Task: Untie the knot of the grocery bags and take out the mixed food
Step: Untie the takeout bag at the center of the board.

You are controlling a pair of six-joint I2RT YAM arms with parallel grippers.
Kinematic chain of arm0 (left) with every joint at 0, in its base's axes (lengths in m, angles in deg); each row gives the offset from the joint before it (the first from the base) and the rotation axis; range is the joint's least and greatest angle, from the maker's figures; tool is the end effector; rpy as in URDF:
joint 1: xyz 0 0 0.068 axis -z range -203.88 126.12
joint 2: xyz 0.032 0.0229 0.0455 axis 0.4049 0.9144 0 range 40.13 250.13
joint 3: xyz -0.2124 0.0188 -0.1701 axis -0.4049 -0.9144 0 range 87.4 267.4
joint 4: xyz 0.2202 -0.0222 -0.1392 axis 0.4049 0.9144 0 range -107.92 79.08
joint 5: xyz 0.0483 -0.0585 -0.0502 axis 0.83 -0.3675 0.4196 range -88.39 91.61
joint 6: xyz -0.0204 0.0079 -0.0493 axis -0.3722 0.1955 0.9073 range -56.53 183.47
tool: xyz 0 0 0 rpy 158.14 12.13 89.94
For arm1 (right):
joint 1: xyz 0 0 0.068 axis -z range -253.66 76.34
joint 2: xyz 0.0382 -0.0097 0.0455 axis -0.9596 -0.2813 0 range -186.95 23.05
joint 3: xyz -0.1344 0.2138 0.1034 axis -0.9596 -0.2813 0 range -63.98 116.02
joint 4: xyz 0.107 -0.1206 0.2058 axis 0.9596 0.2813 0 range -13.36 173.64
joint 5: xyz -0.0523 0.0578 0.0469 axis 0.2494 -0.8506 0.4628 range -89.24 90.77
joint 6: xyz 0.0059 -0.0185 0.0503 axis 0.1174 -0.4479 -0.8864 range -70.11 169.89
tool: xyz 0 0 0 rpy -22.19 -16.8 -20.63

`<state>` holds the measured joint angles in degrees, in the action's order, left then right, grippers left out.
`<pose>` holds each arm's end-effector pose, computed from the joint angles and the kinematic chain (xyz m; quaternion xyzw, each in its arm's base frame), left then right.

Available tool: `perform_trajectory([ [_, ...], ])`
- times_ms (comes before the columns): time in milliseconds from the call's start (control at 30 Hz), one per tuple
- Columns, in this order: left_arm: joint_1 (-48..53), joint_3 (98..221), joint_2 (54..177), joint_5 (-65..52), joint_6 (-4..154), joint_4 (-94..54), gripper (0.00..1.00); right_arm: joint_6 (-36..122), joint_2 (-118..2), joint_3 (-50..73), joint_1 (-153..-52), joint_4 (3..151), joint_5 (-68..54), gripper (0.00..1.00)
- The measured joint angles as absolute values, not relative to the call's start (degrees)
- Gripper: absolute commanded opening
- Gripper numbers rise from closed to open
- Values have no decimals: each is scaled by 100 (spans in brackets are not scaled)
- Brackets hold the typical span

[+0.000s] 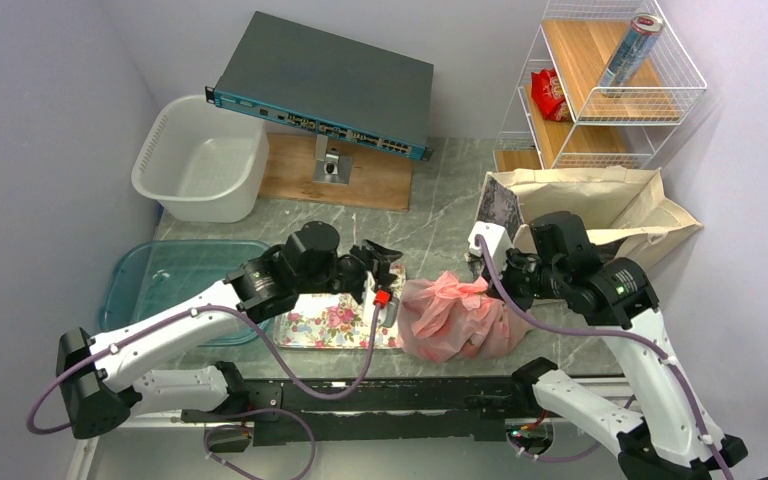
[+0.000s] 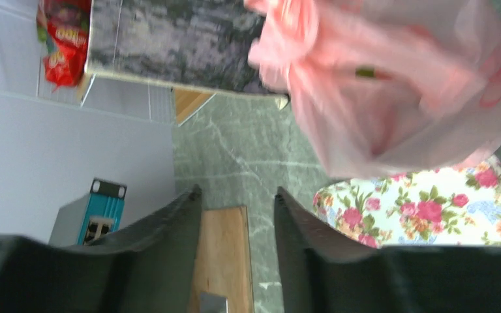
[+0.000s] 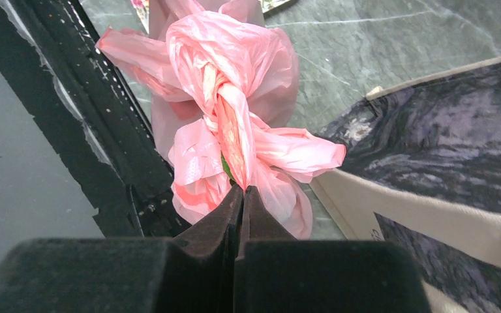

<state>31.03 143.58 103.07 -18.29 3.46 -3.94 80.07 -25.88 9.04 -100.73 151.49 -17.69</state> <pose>0.1342 -0.2122 0.3413 0.7361 0.3532 -0.1171 0.5655 0.0964 0.0618 0.3838 -0.4926 0.7904 0.1420 0.3354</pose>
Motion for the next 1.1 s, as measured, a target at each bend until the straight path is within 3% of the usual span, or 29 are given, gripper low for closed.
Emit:
perform_trajectory([
  [100,3425,14557,10514,-1869,309,-460,61,7930,-2765,906,-10073,15066,-1920,0],
  [433,4096,14629,11159,-2155,-150,-698,55,7661,-2885,886,-10073,14760,-2257,0],
  [533,4187,14631,11388,-2107,-316,-801,50,7642,-2867,836,-10073,14699,-2375,0],
  [733,4244,14638,11775,-1762,-607,-1129,29,7650,-2817,788,-10073,14686,-2495,0],
  [1100,4249,14743,11773,-1530,-733,-1483,28,7703,-2826,753,-10073,14646,-2633,0],
])
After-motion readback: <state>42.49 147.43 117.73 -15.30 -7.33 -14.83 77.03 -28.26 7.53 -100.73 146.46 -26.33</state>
